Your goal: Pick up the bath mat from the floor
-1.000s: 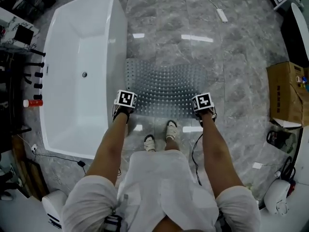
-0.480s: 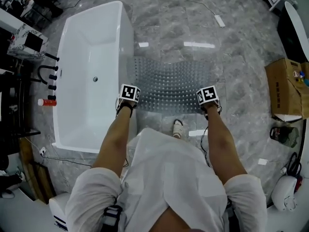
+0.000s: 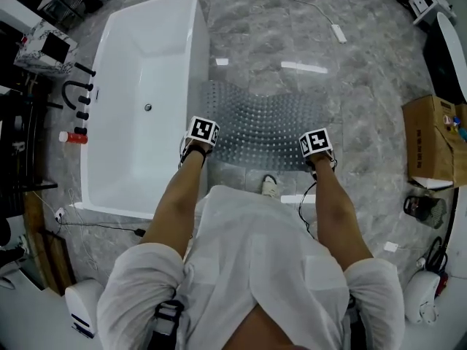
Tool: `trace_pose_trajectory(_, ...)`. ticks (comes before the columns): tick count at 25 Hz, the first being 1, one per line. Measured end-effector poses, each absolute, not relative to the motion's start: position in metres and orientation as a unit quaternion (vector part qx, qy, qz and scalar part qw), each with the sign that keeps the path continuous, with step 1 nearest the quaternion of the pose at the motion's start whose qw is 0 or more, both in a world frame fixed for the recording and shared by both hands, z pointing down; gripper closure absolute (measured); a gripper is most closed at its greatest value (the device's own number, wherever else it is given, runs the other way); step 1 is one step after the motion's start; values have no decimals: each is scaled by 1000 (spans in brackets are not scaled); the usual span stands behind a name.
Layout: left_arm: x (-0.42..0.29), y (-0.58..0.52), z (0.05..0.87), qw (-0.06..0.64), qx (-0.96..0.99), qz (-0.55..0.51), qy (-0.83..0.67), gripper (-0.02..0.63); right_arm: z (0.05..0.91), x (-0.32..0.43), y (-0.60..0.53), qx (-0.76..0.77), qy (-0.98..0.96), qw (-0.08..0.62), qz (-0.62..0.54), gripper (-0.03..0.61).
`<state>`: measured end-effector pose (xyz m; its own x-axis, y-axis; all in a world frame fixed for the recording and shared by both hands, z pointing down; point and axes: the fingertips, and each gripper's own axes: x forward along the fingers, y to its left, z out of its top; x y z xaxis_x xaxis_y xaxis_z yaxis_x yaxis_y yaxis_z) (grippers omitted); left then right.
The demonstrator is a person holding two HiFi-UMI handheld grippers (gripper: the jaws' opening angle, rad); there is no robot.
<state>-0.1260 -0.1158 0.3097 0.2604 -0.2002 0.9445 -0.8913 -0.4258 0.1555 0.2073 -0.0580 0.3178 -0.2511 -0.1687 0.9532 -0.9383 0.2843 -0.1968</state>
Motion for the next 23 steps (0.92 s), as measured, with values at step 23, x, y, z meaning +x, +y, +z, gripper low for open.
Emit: trace_pose_trajectory(23,-147,-93,312,395,696,453,-393,569,317,183,-47,396,-673,463,419,531)
